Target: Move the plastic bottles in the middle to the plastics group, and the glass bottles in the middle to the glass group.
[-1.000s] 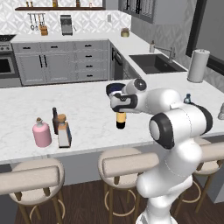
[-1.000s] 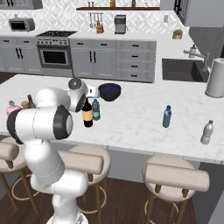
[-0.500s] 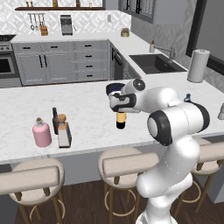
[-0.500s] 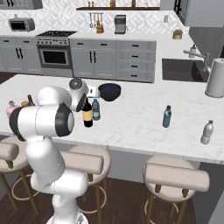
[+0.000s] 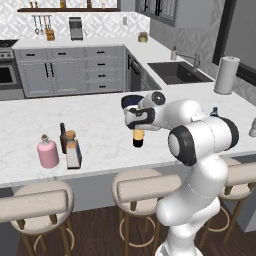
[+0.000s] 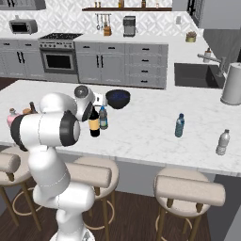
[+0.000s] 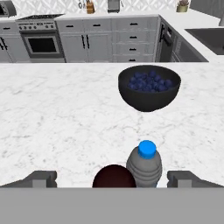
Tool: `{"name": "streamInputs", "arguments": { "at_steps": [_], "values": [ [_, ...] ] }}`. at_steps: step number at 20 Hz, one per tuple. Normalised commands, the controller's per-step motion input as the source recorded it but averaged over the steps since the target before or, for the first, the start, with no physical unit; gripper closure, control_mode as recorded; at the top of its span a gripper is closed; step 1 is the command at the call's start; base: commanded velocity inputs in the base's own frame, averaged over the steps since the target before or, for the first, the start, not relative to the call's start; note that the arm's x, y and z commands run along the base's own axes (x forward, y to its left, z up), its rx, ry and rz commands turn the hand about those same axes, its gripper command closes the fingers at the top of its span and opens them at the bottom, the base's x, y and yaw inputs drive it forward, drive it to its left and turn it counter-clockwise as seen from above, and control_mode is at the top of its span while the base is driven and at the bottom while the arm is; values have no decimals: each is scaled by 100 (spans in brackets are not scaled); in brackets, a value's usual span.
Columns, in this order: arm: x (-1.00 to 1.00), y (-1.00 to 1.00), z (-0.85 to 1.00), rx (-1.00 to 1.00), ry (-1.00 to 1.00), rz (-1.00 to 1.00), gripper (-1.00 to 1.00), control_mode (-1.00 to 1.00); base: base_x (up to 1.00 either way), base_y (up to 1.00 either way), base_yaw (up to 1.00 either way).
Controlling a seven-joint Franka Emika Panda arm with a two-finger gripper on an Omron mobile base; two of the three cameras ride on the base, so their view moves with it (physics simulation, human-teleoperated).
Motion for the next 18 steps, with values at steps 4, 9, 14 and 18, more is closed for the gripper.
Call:
{"name": "streamInputs", "arguments": {
  "at_steps": [4, 9, 14, 18],
  "values": [
    [0, 0, 0, 0, 0, 0, 100, -100, 0, 0, 0],
    [0, 0, 0, 0, 0, 0, 100, -100, 0, 0, 0],
    [0, 0, 0, 0, 0, 0, 100, -100, 0, 0, 0],
    [0, 0, 0, 0, 0, 0, 100, -100, 0, 0, 0]
  ]
}}
